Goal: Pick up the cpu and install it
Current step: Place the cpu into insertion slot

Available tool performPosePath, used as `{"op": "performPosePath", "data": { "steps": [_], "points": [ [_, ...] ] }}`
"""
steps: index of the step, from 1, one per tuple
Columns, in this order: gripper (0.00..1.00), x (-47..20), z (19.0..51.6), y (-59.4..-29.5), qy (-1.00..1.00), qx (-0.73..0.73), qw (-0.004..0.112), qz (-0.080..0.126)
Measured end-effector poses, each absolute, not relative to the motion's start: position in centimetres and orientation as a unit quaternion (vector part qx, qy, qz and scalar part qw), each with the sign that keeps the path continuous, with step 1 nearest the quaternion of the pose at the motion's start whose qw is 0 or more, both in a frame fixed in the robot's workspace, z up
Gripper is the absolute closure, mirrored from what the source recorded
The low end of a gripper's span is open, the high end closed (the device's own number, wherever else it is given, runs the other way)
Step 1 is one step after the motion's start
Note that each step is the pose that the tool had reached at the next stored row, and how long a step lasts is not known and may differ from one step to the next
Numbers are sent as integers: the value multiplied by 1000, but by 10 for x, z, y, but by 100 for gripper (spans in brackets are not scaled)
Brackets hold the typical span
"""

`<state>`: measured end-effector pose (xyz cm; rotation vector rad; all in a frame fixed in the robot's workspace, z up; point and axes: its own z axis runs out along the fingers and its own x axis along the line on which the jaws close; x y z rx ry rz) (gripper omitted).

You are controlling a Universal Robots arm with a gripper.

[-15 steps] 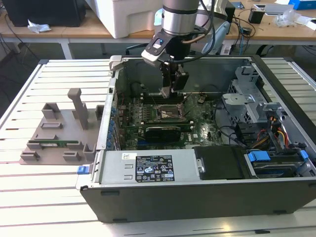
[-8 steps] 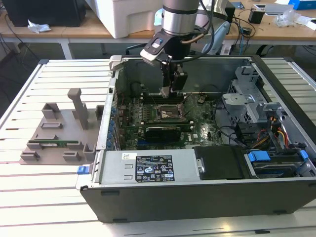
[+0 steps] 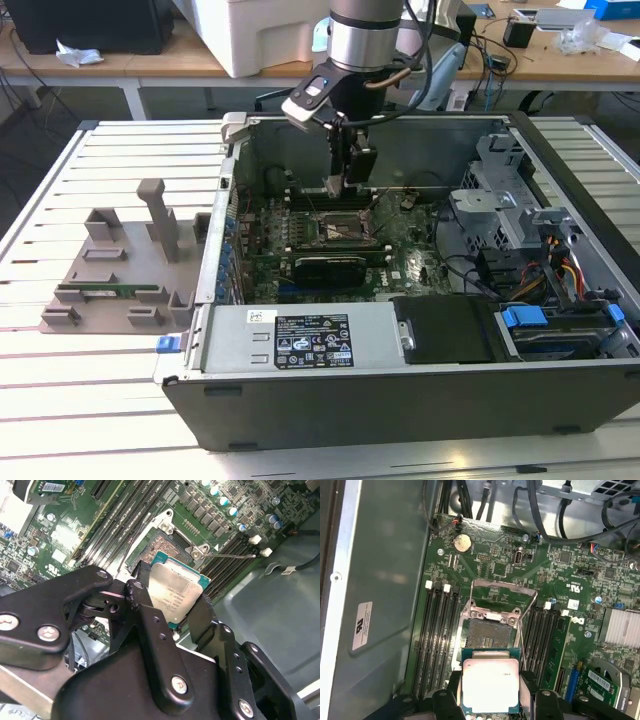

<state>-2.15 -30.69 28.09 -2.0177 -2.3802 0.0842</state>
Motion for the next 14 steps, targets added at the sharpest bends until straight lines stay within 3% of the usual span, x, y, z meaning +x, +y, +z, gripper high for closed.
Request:
{"op": "performPosePath", "data": {
  "steps": [14],
  "points": [
    [46, -22, 281, -307, -735, -678, 11, 27]
  ]
}}
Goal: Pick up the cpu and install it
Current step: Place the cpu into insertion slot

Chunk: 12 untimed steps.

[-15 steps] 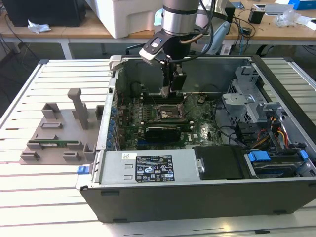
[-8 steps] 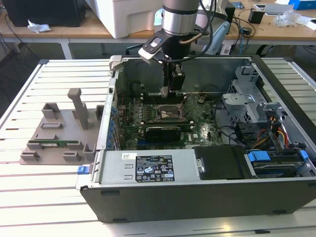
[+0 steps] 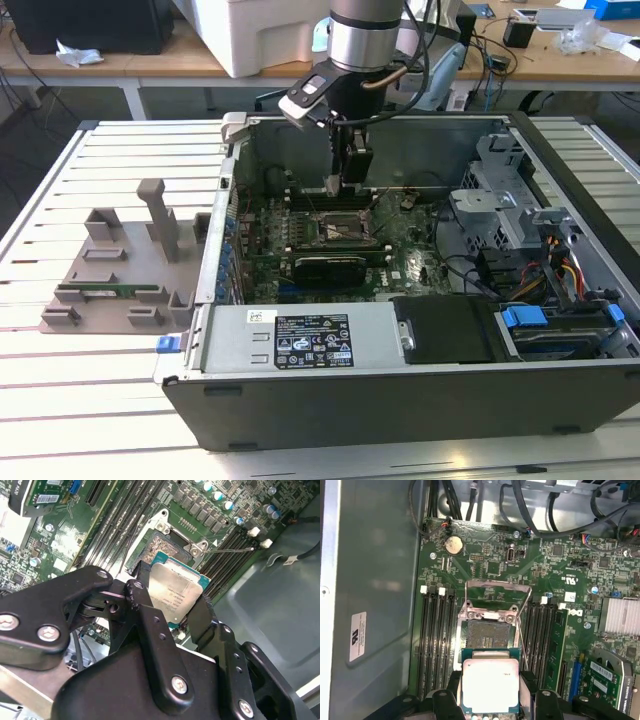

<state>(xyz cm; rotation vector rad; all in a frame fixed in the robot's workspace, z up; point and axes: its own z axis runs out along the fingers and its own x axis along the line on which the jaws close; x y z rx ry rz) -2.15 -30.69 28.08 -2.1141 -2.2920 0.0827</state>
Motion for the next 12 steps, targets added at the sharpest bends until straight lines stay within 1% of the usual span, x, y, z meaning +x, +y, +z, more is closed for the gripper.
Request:
{"op": "performPosePath", "data": {
  "steps": [12],
  "points": [
    [46, -22, 281, -307, -702, -712, 12, 26]
  ]
}}
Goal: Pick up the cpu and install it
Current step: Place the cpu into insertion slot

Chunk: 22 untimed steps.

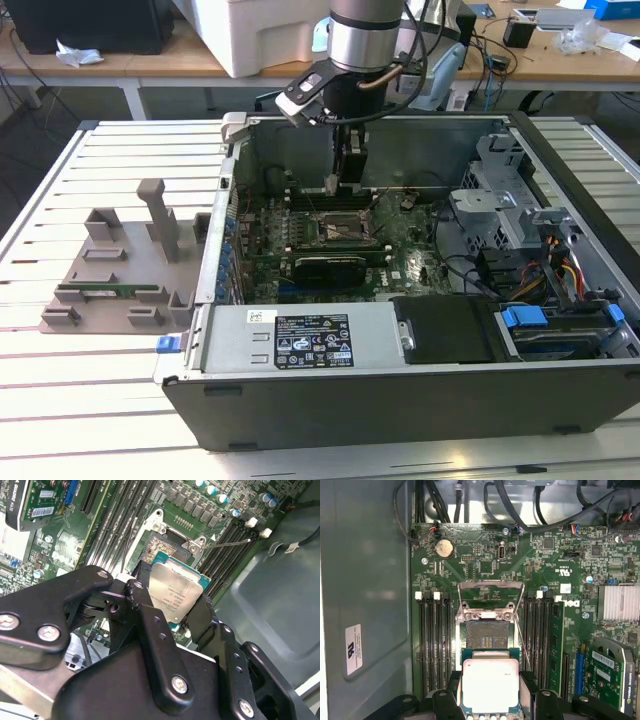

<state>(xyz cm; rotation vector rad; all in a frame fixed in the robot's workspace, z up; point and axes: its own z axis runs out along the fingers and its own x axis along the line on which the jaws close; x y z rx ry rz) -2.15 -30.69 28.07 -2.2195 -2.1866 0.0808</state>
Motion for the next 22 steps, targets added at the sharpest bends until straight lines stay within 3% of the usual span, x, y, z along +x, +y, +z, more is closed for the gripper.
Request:
{"op": "performPosePath", "data": {
  "steps": [22],
  "points": [
    [46, -21, 248, -308, -721, -692, 14, 29]
  ]
}}
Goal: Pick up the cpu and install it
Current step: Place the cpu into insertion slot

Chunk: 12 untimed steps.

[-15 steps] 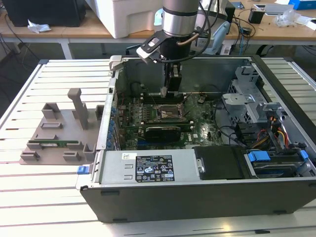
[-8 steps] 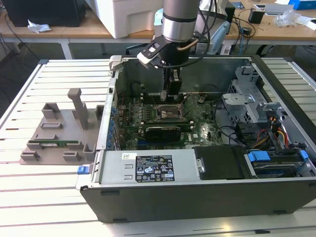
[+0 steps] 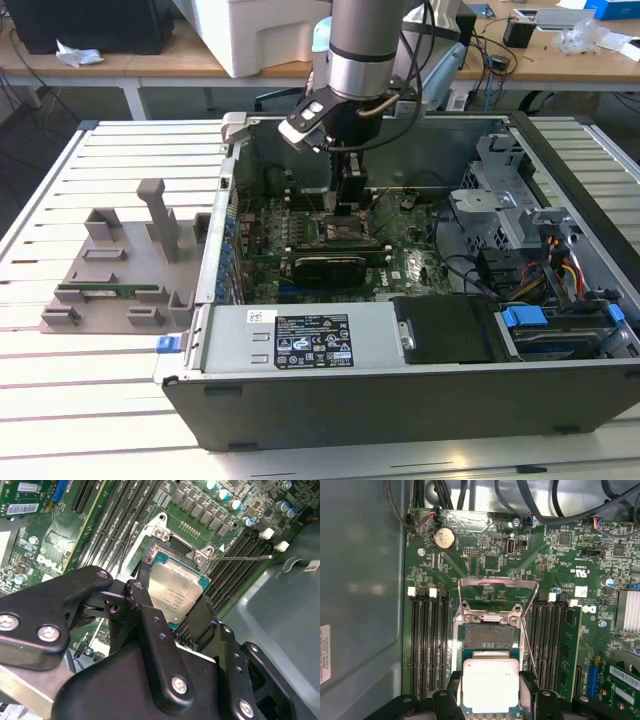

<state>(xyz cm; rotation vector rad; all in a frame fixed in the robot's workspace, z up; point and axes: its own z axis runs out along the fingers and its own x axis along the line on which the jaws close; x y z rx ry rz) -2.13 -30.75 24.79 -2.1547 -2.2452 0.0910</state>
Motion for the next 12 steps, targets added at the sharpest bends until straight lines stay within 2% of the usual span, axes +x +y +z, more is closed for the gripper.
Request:
{"op": "performPosePath", "data": {
  "steps": [12],
  "points": [
    [46, -21, 234, -308, -721, -692, 14, 29]
  ]
}}
